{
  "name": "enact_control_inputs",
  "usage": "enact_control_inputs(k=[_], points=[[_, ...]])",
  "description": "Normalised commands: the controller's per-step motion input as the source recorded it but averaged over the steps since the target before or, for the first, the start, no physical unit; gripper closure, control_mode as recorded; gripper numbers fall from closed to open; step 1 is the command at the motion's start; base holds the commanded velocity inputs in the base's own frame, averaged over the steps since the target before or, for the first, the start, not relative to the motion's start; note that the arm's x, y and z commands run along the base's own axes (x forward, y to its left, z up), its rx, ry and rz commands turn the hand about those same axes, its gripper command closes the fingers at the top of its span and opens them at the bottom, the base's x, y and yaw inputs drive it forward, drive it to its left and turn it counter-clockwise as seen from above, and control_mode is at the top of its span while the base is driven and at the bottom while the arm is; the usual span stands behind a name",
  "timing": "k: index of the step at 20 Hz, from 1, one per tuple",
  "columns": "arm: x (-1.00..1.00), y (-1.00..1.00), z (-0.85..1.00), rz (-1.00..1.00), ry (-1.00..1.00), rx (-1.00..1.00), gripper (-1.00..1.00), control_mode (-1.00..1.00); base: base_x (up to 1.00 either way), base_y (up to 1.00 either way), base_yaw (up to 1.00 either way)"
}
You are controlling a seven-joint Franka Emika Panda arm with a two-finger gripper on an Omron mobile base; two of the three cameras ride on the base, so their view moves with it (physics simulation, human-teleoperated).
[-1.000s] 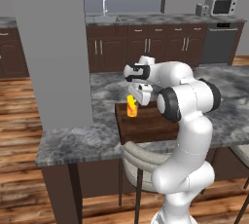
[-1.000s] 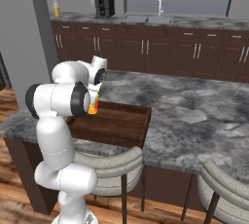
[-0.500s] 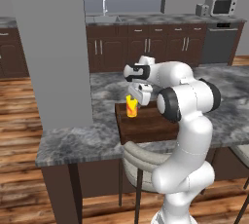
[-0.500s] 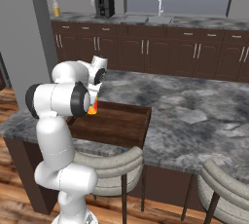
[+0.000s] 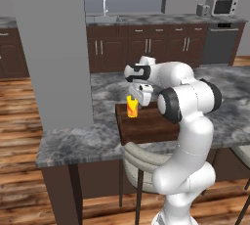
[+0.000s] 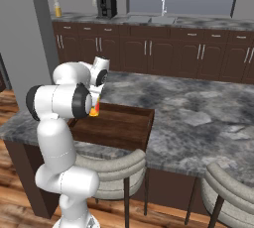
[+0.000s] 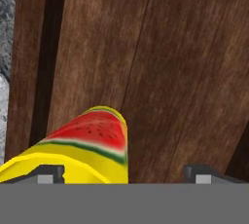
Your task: There is a tray on the dining counter. Grab the cup, mug, and pitcher and place them on the tray. The pitcher may be placed next to the tray if it cannot fit the tray.
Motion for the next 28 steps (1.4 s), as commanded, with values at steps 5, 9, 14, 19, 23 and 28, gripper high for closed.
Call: enact_control_inputs(k=[5, 9, 14, 19, 23, 28], points=[[0.0, -0.01, 0.15, 0.0, 0.0, 0.0, -1.0, -1.0, 0.0, 0.0, 0.0], [-0.02, -0.1, 0.36, 0.01, -0.04, 0.0, -1.0, -1.0, 0.0, 0.0, 0.0], [-0.13, -0.21, 0.41, 0.03, -0.08, 0.0, -1.0, -1.0, 0.0, 0.0, 0.0], [-0.46, -0.27, 0.39, 0.06, -0.14, 0.0, -1.0, -1.0, 0.0, 0.0, 0.0], [-0.72, -0.19, 0.42, 0.1, -0.18, 0.0, -1.0, -1.0, 0.0, 0.0, 0.0], [-0.97, -0.21, 0.43, 0.14, -0.18, -0.02, -1.0, -1.0, 0.0, 0.0, 0.0]])
